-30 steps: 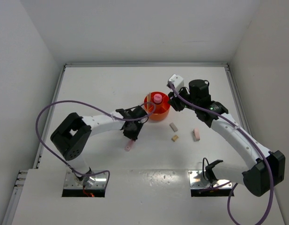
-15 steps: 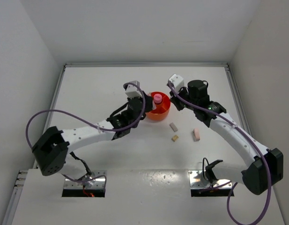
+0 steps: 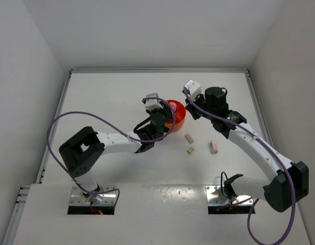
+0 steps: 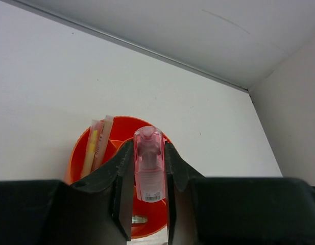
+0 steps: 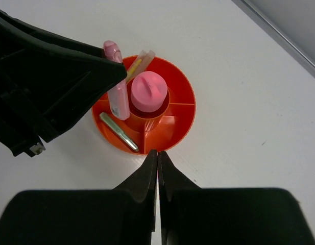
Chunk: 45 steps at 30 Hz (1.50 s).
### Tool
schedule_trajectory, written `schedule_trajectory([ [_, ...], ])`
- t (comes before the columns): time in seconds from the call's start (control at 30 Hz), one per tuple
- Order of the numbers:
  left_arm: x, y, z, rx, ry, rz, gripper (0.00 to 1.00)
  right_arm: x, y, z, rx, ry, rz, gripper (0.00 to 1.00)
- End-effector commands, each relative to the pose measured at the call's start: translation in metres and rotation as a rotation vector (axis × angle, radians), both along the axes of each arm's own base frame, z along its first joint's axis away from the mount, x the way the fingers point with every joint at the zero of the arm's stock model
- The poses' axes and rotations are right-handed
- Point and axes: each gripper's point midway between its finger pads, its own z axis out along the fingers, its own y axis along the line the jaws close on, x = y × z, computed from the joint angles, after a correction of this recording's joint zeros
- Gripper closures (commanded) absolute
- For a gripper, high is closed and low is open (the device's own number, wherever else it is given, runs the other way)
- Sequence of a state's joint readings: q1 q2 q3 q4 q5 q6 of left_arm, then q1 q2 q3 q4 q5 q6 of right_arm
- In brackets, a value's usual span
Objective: Sort the stationery into containers
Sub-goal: Place the pen in the storage box.
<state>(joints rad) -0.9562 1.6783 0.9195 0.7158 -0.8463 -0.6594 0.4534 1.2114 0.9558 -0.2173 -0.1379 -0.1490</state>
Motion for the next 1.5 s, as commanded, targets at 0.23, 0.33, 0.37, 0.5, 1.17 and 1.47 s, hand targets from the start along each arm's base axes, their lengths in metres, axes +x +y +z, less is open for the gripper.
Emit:
schedule_trajectory([
  [0.23,-0.002,-0.007,-0.004,-0.031,-0.034,0.034,1.0,0.003,-0.002,0.015,0.033,-0.052,-0.023,1.0],
  [0.33,-0.01,-0.003,-0.002,-0.045,-0.049,0.026,1.0,0.003,-0.002,0.015,0.033,-0.052,-0.023,1.0],
  [0.37,-0.01,-0.002,-0.006,-0.038,-0.045,0.025,1.0,0.003,-0.002,0.015,0.033,-0.052,-0.023,1.0],
  [0.5,-0.013,0.0,-0.012,-0.013,-0.029,0.039,1.0,0.003,-0.002,0.015,0.033,-0.052,-0.023,1.0],
  [1.17,-0.013,-0.003,-0.033,0.053,0.004,0.047,0.48,0.001,-0.005,0.01,0.003,-0.044,-0.021,0.66],
  [1.47,-0.03,0.007,0.03,0.019,-0.067,0.015,0.68,0.007,-0.042,0.003,-0.098,-0.02,-0.196,1.0],
])
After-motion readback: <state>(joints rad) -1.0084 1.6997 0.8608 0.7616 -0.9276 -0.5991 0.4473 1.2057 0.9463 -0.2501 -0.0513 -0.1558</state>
